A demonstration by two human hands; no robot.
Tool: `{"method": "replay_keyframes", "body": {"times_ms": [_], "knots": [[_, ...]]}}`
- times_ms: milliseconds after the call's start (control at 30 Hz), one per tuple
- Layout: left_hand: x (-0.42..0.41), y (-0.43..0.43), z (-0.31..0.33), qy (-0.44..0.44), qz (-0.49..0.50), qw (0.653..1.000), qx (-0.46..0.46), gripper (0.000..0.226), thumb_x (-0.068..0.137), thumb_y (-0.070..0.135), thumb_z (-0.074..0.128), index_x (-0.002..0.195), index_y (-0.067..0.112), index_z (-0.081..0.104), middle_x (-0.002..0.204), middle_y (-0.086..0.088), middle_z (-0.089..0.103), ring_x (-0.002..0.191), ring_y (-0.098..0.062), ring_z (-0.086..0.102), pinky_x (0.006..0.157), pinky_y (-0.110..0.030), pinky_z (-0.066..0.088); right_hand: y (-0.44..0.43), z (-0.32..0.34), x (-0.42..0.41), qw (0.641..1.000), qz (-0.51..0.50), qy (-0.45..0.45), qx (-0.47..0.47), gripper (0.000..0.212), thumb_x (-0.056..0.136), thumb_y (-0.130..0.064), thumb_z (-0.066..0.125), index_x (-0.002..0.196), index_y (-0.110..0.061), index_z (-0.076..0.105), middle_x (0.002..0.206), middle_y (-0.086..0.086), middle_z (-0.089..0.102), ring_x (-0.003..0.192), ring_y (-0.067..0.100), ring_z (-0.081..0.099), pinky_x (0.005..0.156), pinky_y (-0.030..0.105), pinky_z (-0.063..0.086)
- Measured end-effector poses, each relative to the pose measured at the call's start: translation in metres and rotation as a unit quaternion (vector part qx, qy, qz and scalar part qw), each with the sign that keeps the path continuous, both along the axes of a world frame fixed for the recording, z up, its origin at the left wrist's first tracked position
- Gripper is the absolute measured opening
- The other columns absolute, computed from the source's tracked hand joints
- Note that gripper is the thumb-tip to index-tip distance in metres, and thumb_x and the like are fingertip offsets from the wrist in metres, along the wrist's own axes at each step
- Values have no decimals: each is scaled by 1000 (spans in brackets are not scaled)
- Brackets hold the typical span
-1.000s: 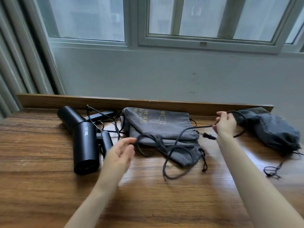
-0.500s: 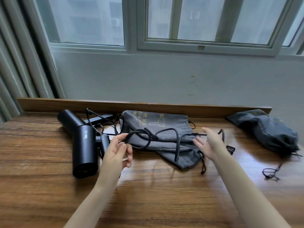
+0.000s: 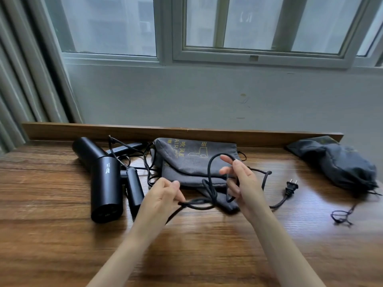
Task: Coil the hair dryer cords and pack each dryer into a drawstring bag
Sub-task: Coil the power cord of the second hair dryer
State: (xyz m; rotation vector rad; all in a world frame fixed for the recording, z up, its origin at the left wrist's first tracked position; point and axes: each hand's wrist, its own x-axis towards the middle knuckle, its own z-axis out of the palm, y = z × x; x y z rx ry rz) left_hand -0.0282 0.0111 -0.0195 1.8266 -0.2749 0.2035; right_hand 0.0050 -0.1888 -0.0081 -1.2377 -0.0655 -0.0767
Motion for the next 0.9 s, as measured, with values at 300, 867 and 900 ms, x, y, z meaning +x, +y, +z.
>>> {"method": "replay_keyframes", "body": {"times_ms": [300,867,900], "knots": [[23,-34,10,307,-227,919,-94,53,93,50,32,103,11,67,97,-5,72,85,-17,68,67,-24,53,-2,-2,-3,998,57,-23,26,31,97,-20,37,107,-19,67,73,-4,64,39,3,28,40,13,22],[27,-27,-5,339,-382,789,-342,46,77,44,67,102,6,72,107,-14,69,98,-22,66,82,-29,54,0,-5,-5,989,-15,-63,-133,38,99,-8,35,115,-29,62,48,-12,29,39,1,22,35,12,21],[27,-29,-6,352,-363,794,-337,42,80,42,63,100,6,72,104,-14,70,92,-19,67,77,-26,55,-1,-6,-5,989,-14,-66,-134,38,99,-9,35,115,-29,62,49,-11,28,40,1,22,35,12,21]]}}
